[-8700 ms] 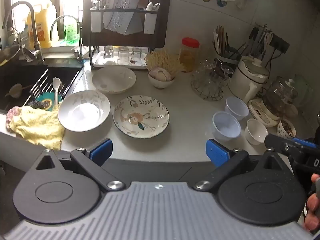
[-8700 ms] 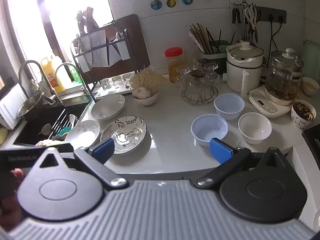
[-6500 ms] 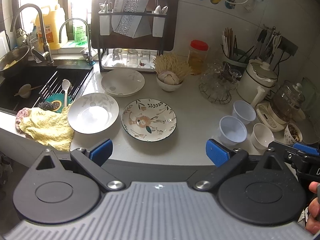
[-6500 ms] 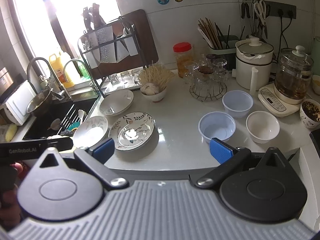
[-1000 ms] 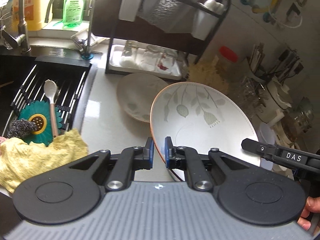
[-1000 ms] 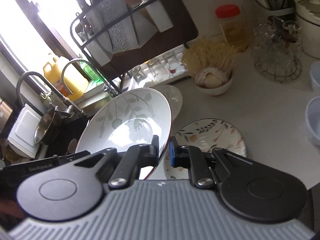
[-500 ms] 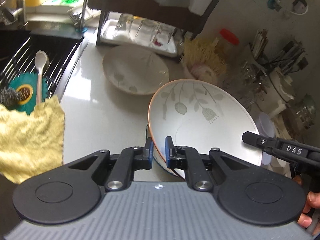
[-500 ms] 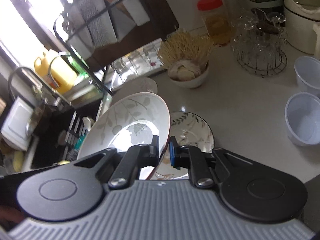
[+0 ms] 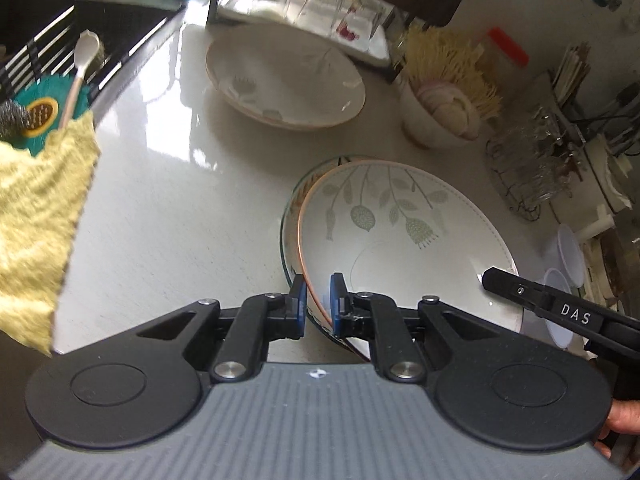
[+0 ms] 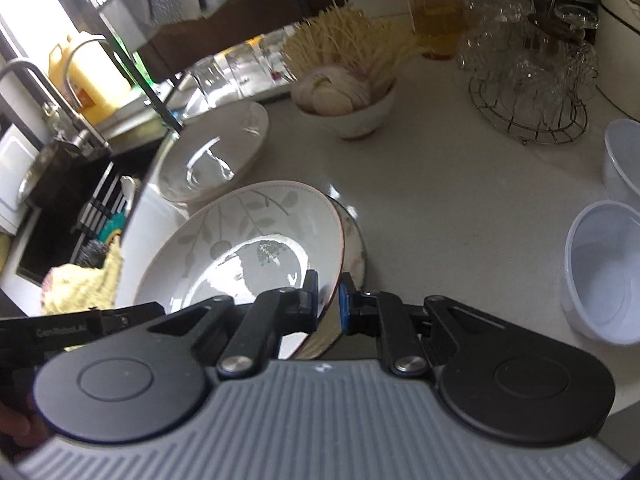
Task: Organize plates and bowls
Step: 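Lift the bowl with both grippers and carry it over the floral plate, then lower the bowl into the floral plate and open both grippers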
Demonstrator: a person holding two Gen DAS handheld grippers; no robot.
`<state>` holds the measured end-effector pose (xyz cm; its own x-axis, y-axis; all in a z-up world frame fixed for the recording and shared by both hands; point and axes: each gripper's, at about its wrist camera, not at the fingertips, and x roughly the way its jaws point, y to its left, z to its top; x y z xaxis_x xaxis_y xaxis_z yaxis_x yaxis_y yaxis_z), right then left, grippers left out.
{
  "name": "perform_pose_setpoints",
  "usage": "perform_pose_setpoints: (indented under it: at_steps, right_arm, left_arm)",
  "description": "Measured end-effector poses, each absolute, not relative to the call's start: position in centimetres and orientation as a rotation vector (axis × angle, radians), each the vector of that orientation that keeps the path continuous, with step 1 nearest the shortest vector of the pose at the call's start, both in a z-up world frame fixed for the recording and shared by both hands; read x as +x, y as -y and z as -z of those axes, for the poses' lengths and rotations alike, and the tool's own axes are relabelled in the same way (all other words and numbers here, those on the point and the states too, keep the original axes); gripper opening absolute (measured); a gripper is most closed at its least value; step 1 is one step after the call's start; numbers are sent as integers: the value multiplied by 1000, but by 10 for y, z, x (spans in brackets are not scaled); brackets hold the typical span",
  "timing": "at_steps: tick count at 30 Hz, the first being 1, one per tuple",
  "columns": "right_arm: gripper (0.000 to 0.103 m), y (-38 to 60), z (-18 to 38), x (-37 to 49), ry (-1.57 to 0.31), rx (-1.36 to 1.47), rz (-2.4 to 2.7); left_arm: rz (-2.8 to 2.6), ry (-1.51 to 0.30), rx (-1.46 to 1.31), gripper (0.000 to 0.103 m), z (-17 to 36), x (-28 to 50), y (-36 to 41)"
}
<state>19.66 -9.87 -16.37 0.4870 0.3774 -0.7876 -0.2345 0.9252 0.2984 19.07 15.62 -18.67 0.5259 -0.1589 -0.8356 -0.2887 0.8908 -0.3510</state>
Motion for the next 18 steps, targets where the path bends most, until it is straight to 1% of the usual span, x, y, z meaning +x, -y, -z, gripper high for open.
perform_pose_setpoints:
  at_steps: [18]
  right_arm:
    - [15, 96, 184, 217, -1008, 96, -404]
  left_arm:
    - [-118, -1067, -474, 14, 203, 216, -150]
